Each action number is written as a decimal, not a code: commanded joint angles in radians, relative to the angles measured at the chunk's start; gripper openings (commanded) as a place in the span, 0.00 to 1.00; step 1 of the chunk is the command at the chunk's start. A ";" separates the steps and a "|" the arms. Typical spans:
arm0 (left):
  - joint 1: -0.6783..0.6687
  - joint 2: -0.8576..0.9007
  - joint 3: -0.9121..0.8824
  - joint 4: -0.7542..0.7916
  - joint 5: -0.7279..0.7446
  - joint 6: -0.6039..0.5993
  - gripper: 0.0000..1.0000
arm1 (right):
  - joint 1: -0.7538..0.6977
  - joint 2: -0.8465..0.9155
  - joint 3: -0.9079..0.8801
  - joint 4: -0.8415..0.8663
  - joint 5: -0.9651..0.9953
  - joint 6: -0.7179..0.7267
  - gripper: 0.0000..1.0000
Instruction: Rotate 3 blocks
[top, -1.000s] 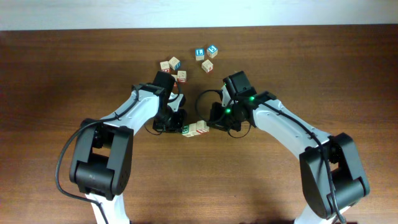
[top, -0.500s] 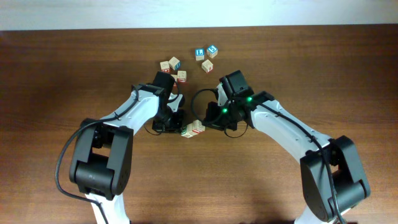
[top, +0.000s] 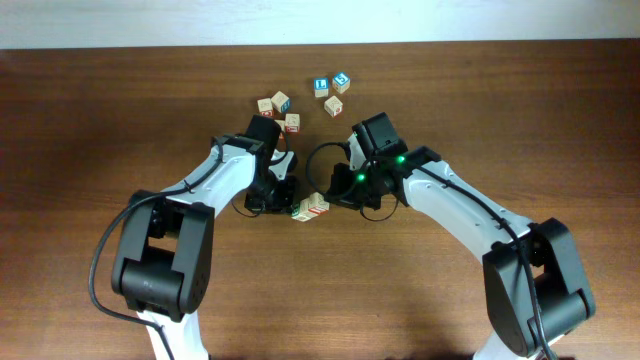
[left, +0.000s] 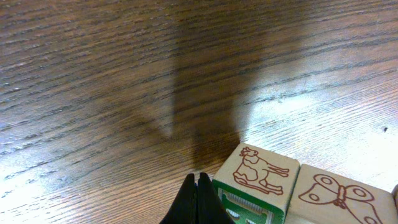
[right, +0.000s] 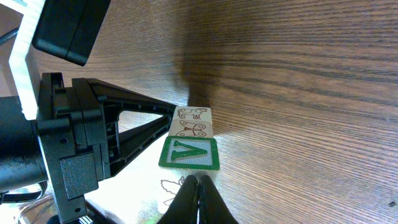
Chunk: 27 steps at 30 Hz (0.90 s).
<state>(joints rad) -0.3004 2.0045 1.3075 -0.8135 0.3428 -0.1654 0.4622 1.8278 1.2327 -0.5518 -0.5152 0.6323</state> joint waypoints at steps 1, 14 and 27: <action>-0.022 -0.027 0.001 0.010 0.120 -0.001 0.00 | 0.036 0.000 0.010 0.006 -0.031 0.004 0.04; -0.022 -0.027 0.001 0.010 0.105 -0.002 0.00 | 0.048 0.000 0.010 0.018 -0.030 0.011 0.04; -0.022 -0.027 0.001 0.010 0.105 -0.002 0.00 | 0.056 0.000 0.010 0.029 -0.019 0.012 0.04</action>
<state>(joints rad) -0.3153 2.0045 1.3079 -0.8062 0.3996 -0.1654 0.5068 1.8221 1.2438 -0.5148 -0.5598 0.6464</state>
